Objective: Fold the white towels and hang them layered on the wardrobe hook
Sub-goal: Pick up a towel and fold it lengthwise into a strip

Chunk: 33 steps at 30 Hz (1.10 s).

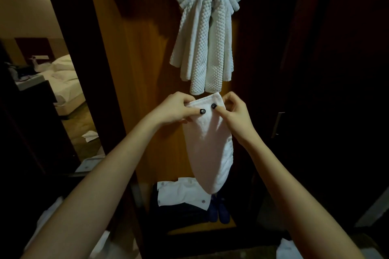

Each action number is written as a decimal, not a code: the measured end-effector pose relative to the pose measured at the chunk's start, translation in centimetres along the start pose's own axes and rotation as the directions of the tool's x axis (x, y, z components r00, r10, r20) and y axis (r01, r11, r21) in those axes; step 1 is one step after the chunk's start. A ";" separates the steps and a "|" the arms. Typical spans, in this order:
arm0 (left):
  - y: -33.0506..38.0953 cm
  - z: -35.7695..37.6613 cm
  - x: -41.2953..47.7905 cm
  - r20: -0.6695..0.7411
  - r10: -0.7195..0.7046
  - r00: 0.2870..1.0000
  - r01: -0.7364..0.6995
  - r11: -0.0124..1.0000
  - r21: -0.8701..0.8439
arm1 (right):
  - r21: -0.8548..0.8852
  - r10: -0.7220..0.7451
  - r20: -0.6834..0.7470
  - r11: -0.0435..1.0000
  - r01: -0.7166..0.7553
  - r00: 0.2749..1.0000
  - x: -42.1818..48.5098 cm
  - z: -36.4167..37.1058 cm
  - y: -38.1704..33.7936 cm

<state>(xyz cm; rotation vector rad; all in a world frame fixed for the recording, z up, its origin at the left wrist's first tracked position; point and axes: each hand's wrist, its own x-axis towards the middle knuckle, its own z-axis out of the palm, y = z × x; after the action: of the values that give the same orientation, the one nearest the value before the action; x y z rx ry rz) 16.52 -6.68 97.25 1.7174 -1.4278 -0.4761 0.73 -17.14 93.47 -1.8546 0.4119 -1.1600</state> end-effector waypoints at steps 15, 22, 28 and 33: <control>0.8 0.9 -0.9 -0.037 0.173 0.984 -0.177 0.975 -0.137 | 0.202 0.102 0.166 0.970 -0.135 0.981 -1.3 0.2 -1.2; 1.9 0.3 -1.3 -0.049 0.253 0.966 -0.257 0.960 -0.115 | 0.150 0.048 0.172 0.986 -0.074 0.984 -0.5 0.0 -1.9; 1.7 0.7 -1.2 -0.211 0.389 0.897 -0.406 0.913 -0.045 | 0.154 0.106 0.058 0.981 -0.114 0.993 0.5 -0.1 -1.9; -0.1 2.4 -1.7 -0.109 0.376 0.920 -0.391 0.902 -0.183 | 0.297 0.155 -0.077 0.947 -0.126 0.985 1.7 -1.1 -2.2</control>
<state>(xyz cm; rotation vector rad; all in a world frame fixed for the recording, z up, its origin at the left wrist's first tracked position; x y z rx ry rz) 14.33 -5.97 95.42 1.2386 -1.5614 -0.3245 0.30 -17.61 96.45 -1.4935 0.3993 -1.1507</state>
